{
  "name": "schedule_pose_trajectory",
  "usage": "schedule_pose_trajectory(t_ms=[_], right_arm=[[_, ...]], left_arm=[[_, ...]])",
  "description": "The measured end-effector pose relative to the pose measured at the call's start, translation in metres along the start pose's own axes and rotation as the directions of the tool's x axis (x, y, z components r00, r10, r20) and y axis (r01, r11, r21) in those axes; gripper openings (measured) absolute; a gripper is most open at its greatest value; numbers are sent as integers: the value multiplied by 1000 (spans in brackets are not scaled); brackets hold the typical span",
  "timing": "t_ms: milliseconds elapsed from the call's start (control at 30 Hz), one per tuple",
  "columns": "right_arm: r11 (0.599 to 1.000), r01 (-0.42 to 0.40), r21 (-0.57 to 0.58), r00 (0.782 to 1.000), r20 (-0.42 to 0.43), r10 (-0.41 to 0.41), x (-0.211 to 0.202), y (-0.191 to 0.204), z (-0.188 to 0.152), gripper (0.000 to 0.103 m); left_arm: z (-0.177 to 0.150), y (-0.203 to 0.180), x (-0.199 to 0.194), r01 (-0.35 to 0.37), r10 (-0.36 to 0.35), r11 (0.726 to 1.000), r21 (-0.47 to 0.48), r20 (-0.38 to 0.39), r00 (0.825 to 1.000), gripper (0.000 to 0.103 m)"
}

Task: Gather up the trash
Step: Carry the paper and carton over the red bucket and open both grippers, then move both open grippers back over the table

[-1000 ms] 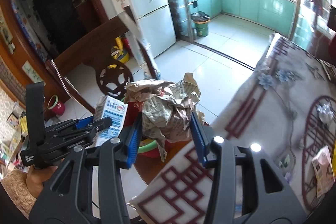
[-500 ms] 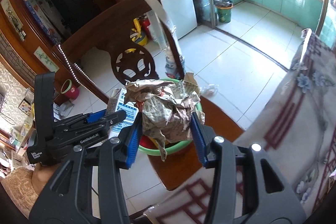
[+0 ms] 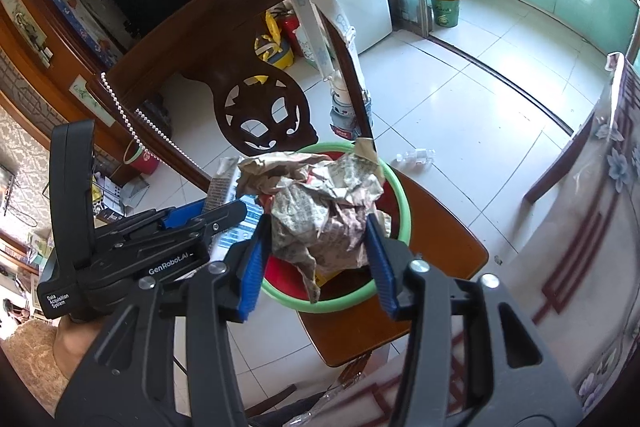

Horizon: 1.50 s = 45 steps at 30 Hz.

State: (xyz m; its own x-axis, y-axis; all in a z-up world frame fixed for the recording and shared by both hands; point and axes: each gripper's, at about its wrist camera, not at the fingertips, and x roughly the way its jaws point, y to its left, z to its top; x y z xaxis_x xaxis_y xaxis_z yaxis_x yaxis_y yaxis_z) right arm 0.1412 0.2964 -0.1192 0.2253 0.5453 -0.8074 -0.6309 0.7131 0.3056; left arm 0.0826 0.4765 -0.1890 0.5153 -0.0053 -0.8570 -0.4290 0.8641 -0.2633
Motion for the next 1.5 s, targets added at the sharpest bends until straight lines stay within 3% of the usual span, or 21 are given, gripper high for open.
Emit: schedule_pose_trajectory(t_ms=[33,100,333,700,1067,1500], right_arm=[[1000,-1,-4,1000,-2,1,2,0,1,51],[1000,3,-3,1000,-3,-3,4,-1,2,57],[1000,-8,14,1000,8,8,-5,-8,-2,58],[999,26,43,997,69,-29,-52,-22,-30,58],[956,171,238,968,143,-209,-131,-99,-87,63],[853,274,444,932,98,-350,-223,-214,-207,64]], left_arm=[[0,0,-1,-10,10,1000,-8,6,1000,69],[1,4,-4,-12,13,999,-42,32,999,75],[2,2,-11,-8,9,999,-38,45,999,75],[-6,-46,-12,41,-43,995,93,29,999,75],[-34,-135,-18,151,-154,954,260,-10,988,75],[-110,-246,-36,229,-216,913,338,-78,973,75]])
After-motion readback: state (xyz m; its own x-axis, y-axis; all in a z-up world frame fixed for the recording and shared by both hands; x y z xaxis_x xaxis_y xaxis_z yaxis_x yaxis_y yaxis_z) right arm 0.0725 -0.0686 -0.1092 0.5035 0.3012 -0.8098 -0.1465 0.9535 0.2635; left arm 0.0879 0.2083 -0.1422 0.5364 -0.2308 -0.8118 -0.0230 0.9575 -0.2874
